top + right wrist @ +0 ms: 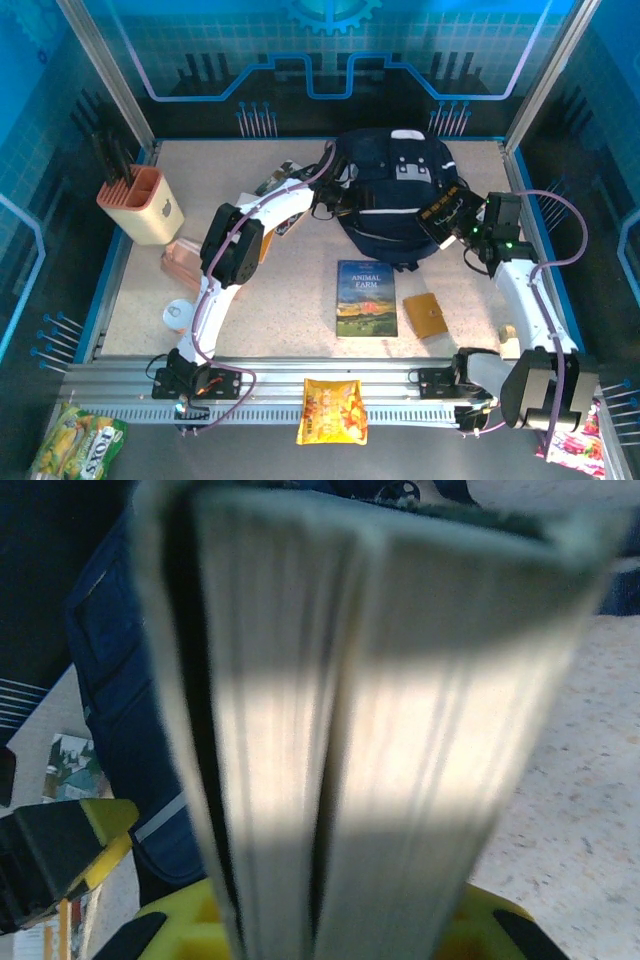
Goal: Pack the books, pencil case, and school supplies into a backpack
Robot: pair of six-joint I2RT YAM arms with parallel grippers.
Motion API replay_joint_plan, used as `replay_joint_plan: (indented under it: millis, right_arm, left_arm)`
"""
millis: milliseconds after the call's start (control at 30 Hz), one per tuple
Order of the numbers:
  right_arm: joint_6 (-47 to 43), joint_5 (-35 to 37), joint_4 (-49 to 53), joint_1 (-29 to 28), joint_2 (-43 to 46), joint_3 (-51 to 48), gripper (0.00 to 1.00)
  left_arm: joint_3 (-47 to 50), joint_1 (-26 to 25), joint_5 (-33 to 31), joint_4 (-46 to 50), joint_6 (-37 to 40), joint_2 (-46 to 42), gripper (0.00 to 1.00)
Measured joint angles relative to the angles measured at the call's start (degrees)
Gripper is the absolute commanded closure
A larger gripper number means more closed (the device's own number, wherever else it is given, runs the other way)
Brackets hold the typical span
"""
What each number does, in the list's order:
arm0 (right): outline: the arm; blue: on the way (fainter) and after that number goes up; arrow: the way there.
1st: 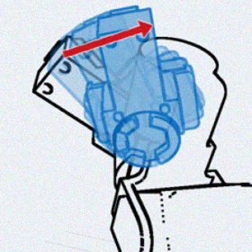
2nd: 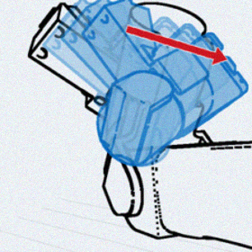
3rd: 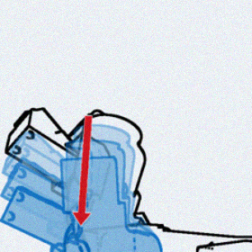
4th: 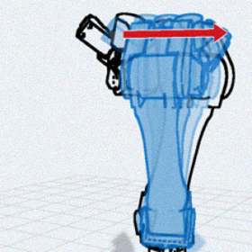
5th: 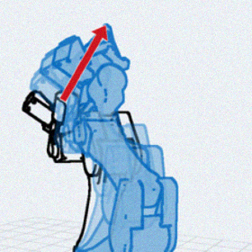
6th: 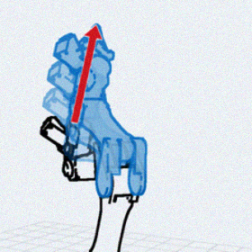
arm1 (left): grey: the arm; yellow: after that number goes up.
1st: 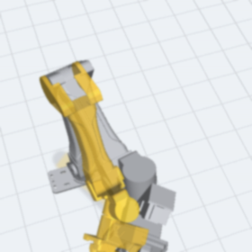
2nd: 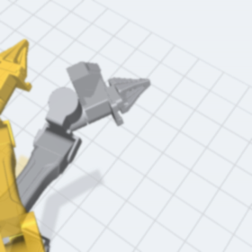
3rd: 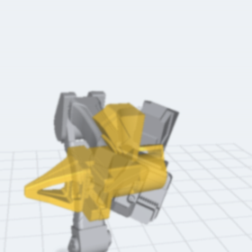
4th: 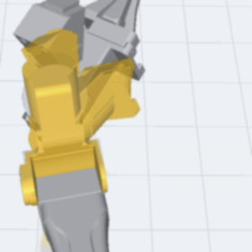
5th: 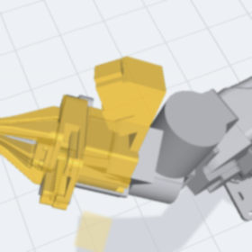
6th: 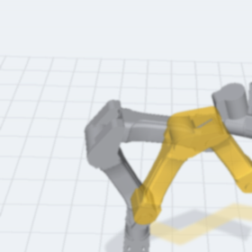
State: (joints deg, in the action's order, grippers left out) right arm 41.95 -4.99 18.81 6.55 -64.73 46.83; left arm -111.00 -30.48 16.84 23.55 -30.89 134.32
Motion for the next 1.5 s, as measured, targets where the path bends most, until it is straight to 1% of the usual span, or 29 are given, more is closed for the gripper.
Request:
replay_joint_plan:
  millis: [200,333,467,633,767,867,1000,1067,1133,1267,1400,1500]
  right_arm:
    - [1.03,-3.21,-4.37,-0.94,-3.19,0.04,0.94]
    - [1.46,-5.33,-4.28,-1.95,-3.26,0.26,0.94]
    - [1.03,-5.77,-1.44,-1.9,-1.38,1.51,0.93]
    - [0.22,-4.39,2.25,-0.66,4.72,2.56,0.93]
    - [0.2,-2.69,4.52,0.81,8.5,2.23,0.94]
    - [0.22,-2.03,6.34,2.01,10.32,1.33,0.94]
    - [0.2,-1.44,9.68,3.21,11.45,0.72,0.94]
    - [0.2,-1.42,10.86,3.41,11.87,0.72,0.94]
    - [0.2,-1.51,11.69,3.41,12.28,0.72,0.94]
    - [0.2,-1.55,12.31,3.52,13.27,0.17,0.94]
    - [0.33,-1.92,12.83,3.65,13.53,-0.52,0.94]
    - [0.46,-2.34,12.92,3.65,13.53,-1.01,0.94]
  left_arm:
    - [5.6,0.48,-3.13,-1.66,0.44,-2.84,0.37]
    - [8.9,0.96,-5.11,-0.74,2.71,-6.54,0.34]
    - [9.18,0.87,-6.75,1.29,7.3,-9.64,0.29]
    - [8.39,-0.09,-8.96,3.48,14.95,-13.22,0.24]
    - [5.49,-2.29,-9.35,5.09,21.86,-13.05,0.24]
    - [1.11,-4.63,-9.31,6.49,27.36,-11.02,0.27]
    - [-5.55,-7.19,-8.09,7.91,34.53,-5.97,0.31]
    - [-8.94,-7.98,-7.37,9.51,37.59,-3.08,0.31]
    - [-12.79,-8.44,-6.54,11.85,40.74,0.39,0.3]
    - [-16.61,-8.59,-5.88,14.82,45.11,4.5,0.28]
    - [-18.34,-8.59,-6.19,16.44,48.33,6.49,0.29]
    - [-19.74,-8.59,-7.37,16.72,50.56,7.76,0.31]
